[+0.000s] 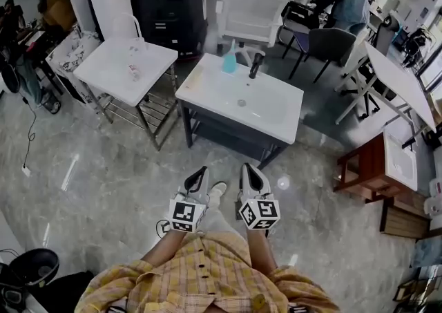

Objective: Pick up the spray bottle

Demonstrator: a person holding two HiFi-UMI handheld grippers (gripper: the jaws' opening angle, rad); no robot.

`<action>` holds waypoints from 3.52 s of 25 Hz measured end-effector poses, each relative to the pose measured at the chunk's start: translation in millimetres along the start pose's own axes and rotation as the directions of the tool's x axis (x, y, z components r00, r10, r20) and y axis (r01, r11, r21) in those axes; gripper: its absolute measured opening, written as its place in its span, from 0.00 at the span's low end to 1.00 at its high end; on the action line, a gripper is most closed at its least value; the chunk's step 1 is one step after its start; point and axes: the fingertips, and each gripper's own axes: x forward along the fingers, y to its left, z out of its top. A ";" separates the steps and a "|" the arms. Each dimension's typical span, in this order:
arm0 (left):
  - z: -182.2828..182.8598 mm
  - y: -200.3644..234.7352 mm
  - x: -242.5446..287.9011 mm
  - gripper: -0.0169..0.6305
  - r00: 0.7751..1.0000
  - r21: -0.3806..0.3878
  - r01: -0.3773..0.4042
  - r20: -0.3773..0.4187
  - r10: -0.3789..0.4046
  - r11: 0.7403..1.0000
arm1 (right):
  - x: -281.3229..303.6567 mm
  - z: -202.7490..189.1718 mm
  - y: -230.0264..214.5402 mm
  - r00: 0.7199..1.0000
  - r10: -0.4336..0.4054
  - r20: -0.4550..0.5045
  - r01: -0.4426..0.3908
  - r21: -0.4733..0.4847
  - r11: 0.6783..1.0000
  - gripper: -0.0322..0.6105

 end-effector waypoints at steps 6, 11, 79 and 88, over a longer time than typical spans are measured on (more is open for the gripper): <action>2.1 26.6 49.4 0.03 1.000 -0.002 0.013 -0.013 -0.013 1.000 | 53.6 -1.9 -22.4 1.000 -0.003 -0.007 0.004 0.011 1.000 0.05; 9.6 49.6 102.1 0.03 1.000 -0.003 0.013 -0.014 -0.014 1.000 | 101.9 6.9 -48.0 1.000 -0.010 -0.015 0.010 0.012 1.000 0.05; 38.9 199.4 470.3 0.03 0.991 0.008 0.039 -0.127 -0.037 0.999 | 418.1 64.9 -215.7 0.993 -0.090 -0.070 0.091 0.010 0.996 0.05; 23.7 228.5 524.9 0.03 0.982 -0.021 0.050 -0.180 -0.053 0.999 | 454.7 56.9 -233.3 0.985 -0.140 -0.102 0.142 0.018 0.990 0.05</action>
